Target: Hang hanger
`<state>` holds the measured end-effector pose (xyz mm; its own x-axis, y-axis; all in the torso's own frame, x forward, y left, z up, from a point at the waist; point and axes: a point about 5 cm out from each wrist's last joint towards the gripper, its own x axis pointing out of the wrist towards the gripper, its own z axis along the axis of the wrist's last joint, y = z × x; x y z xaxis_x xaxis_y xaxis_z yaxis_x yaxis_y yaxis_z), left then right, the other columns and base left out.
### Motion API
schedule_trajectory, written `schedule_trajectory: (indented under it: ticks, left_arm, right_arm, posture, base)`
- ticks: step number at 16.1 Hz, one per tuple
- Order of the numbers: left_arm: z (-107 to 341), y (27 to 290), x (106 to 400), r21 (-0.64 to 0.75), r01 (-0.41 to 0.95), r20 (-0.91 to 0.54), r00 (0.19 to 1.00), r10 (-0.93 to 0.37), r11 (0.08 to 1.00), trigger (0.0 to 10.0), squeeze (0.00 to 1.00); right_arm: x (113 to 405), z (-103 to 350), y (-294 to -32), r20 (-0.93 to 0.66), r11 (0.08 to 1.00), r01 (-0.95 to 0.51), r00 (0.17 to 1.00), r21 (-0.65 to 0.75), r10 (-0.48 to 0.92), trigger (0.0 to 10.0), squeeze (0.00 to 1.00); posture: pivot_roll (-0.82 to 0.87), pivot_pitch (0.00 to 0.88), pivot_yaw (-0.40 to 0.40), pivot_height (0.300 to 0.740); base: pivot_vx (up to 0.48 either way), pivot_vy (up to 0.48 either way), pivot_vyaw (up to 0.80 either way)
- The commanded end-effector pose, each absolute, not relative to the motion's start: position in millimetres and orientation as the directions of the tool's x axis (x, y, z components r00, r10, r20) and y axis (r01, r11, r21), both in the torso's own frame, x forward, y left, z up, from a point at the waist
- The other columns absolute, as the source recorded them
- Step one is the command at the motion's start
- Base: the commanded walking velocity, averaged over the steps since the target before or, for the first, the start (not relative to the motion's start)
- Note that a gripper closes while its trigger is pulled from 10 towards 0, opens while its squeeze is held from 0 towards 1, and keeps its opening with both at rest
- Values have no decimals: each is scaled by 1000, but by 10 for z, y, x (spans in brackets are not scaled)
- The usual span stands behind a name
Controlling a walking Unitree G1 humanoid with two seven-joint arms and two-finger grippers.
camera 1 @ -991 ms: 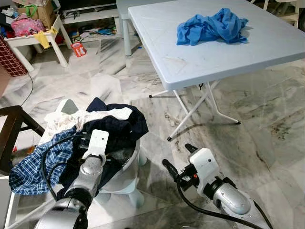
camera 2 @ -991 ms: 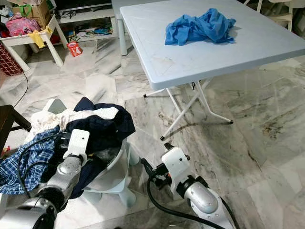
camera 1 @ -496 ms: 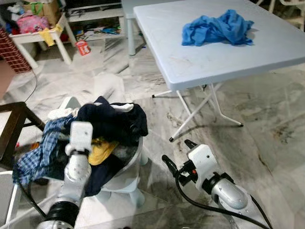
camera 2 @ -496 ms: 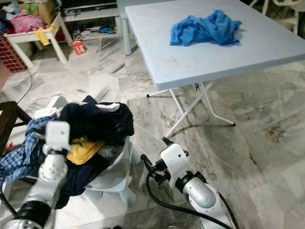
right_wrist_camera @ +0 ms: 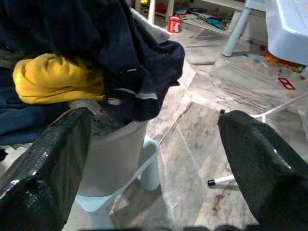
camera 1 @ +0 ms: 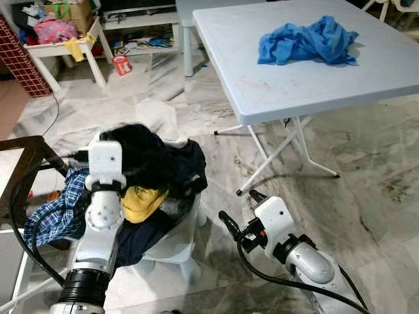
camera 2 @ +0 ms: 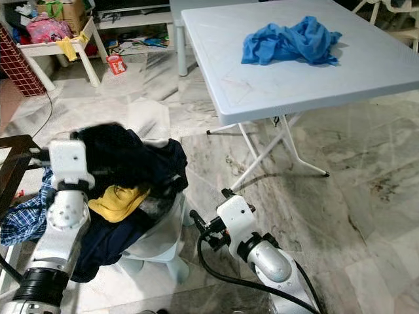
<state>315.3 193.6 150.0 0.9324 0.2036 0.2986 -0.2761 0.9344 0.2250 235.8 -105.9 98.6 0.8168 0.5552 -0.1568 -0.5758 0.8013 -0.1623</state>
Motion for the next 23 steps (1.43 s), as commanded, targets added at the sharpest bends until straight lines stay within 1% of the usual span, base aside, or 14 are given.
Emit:
schedule_trajectory:
  ticks: [1, 2, 5, 6, 9, 11, 12, 15, 16, 17, 18, 20, 21, 23]
  left_arm:
    - [1611, 1940, 3133, 209, -280, 330, 922, 202, 937, 0, 0]
    - [1676, 1901, 3072, 214, -266, 342, 922, 183, 940, 0, 0]
    - [1519, 1906, 2862, 231, -248, 285, 942, 178, 941, 0, 0]
    - [1433, 1919, 2745, 250, -244, 254, 950, 180, 937, 0, 0]
    - [1084, 2087, 2523, 284, -263, 108, 964, 242, 922, 0, 0]
    - [738, 2233, 2416, 292, -279, -58, 950, 308, 915, 0, 0]
    - [598, 2290, 2362, 303, -283, -115, 937, 330, 910, 0, 0]
    - [313, 2363, 2293, 315, -268, -231, 909, 348, 910, 0, 0]
    - [228, 2344, 2298, 302, -243, -275, 904, 328, 922, 0, 0]
    - [188, 2325, 2310, 271, -245, -294, 900, 322, 931, 1059, 0]
    - [178, 2309, 2347, 257, -245, -288, 904, 316, 935, 10000, 1000]
    - [236, 2300, 2395, 248, -261, -252, 912, 323, 933, 10000, 1000]
    - [337, 2278, 2445, 244, -262, -187, 932, 311, 934, 10000, 1000]
    - [467, 2208, 2475, 252, -240, -110, 955, 275, 937, 10000, 1000]
  right_arm:
    - [2345, 969, -1039, -157, 801, -576, 817, -161, 556, 10000, 0]
    - [2348, 963, -1042, -155, 803, -574, 818, -161, 554, 10000, 0]
    - [2354, 952, -1046, -155, 804, -573, 819, -161, 553, 10000, 0]
    - [2358, 946, -1044, -155, 803, -575, 818, -160, 554, 10000, 0]
    - [2361, 930, -1033, -165, 793, -588, 808, -158, 566, 10000, 0]
    - [2361, 930, -1031, -169, 783, -600, 799, -164, 577, 10000, 0]
    - [2356, 934, -1032, -170, 781, -602, 797, -165, 579, 10000, 0]
    - [2332, 926, -1049, -181, 773, -611, 791, -168, 585, 10000, 0]
    - [2320, 922, -1061, -186, 772, -612, 790, -171, 585, 10000, 0]
    - [2314, 922, -1068, -189, 772, -612, 789, -172, 584, 10000, 0]
    - [2309, 924, -1084, -191, 772, -611, 790, -174, 582, 10000, 0]
    - [2304, 928, -1101, -193, 773, -609, 791, -177, 580, 10000, 0]
    - [2301, 932, -1107, -193, 773, -609, 792, -178, 580, 10000, 0]
    - [2302, 929, -1109, -195, 772, -611, 790, -177, 581, 10000, 0]
  posture:
    - [-151, 79, 72, 740]
    - [-145, 78, 73, 740]
    - [-136, 79, 70, 740]
    - [-129, 80, 65, 740]
    - [-119, 82, 50, 740]
    - [-119, 89, 39, 740]
    - [-123, 93, 35, 740]
    - [-136, 103, 28, 740]
    - [-139, 105, 27, 740]
    - [-147, 105, 25, 740]
    - [-153, 105, 23, 740]
    - [-156, 105, 21, 740]
    - [-154, 107, 21, 740]
    - [-143, 110, 14, 740]
  base:
    - [0, 0, 0]
    - [0, 0, 0]
    - [0, 0, 0]
    - [0, 0, 0]
    - [0, 0, 0]
    - [0, 0, 0]
    - [0, 0, 0]
    - [0, 0, 0]
    - [0, 0, 0]
    - [0, 0, 0]
    - [0, 0, 0]
    - [0, 0, 0]
    - [0, 0, 0]
    - [0, 0, 0]
